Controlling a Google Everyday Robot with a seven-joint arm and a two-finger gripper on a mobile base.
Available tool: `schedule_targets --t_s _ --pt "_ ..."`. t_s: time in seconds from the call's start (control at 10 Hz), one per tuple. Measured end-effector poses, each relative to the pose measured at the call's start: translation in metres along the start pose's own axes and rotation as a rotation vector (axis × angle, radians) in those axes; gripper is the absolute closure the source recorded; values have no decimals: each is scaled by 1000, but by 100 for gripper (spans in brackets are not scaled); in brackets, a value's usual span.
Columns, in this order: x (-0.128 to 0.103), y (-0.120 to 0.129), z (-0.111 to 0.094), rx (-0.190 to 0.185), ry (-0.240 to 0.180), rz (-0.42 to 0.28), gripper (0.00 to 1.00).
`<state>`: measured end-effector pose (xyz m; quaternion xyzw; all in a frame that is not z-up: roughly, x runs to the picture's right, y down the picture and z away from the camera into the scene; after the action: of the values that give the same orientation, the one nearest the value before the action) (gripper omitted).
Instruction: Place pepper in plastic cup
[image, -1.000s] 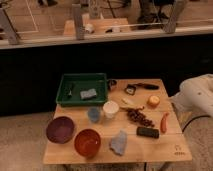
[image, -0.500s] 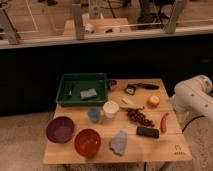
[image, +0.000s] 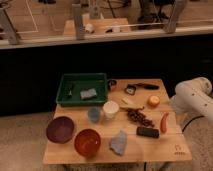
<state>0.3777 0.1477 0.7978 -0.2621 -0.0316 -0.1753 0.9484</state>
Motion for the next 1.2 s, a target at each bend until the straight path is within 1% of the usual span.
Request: schedule_targets --t_s 0.2,0.4,0.5,0.6,0.7,0.8,0.9,1.0,1.2 --pt "-4 1 18 6 -40 -40 20" --pt "-9 1 35 14 -59 -53 20" --pt "-10 1 45 14 -49 -66 20" --pt "-11 0 50 11 -33 -74 20" --pt "-11 1 57 4 -21 -82 20" --pt "-13 1 67 -4 -25 -91 23" --pt "-14 0 75 -9 -34 -108 30" --pt "-15 3 82 -16 -46 -123 40" --pt "-17 6 82 -19 -62 -142 59"
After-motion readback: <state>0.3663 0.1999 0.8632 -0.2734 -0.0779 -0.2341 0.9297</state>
